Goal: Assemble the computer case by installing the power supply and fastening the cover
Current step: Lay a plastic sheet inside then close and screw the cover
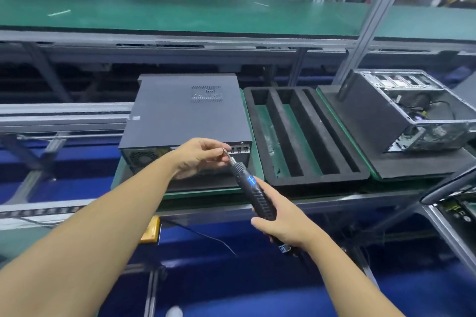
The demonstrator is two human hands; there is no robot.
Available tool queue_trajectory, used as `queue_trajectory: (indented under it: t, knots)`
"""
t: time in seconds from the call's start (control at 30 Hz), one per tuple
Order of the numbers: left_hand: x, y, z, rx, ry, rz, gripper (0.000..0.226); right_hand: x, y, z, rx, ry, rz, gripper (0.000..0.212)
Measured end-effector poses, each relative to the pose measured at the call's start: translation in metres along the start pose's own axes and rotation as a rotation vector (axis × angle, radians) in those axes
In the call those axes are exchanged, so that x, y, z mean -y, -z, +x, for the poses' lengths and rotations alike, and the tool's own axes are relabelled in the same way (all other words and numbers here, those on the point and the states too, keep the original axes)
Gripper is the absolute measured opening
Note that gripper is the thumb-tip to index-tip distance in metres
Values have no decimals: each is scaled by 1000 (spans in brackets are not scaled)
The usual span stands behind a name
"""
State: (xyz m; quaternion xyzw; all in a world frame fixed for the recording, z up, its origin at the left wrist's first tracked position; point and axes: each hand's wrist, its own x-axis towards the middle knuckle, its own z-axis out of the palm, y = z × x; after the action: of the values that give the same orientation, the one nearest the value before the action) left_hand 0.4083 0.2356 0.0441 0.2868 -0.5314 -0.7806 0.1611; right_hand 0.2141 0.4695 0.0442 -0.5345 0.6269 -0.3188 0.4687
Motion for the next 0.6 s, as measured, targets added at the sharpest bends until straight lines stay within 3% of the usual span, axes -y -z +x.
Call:
queue_trajectory:
  t: [0.23, 0.47, 0.6]
  knots:
    - [-1, 22, -19, 25, 20, 128, 18, 9, -13, 7, 81, -3, -40, 92]
    - [-4, 28, -28, 9, -2, 169, 27, 17, -23, 17, 94, -17, -85, 93]
    - [-7, 35, -31, -25, 2, 348, 26, 17, -27, 20, 113, -30, -112, 94]
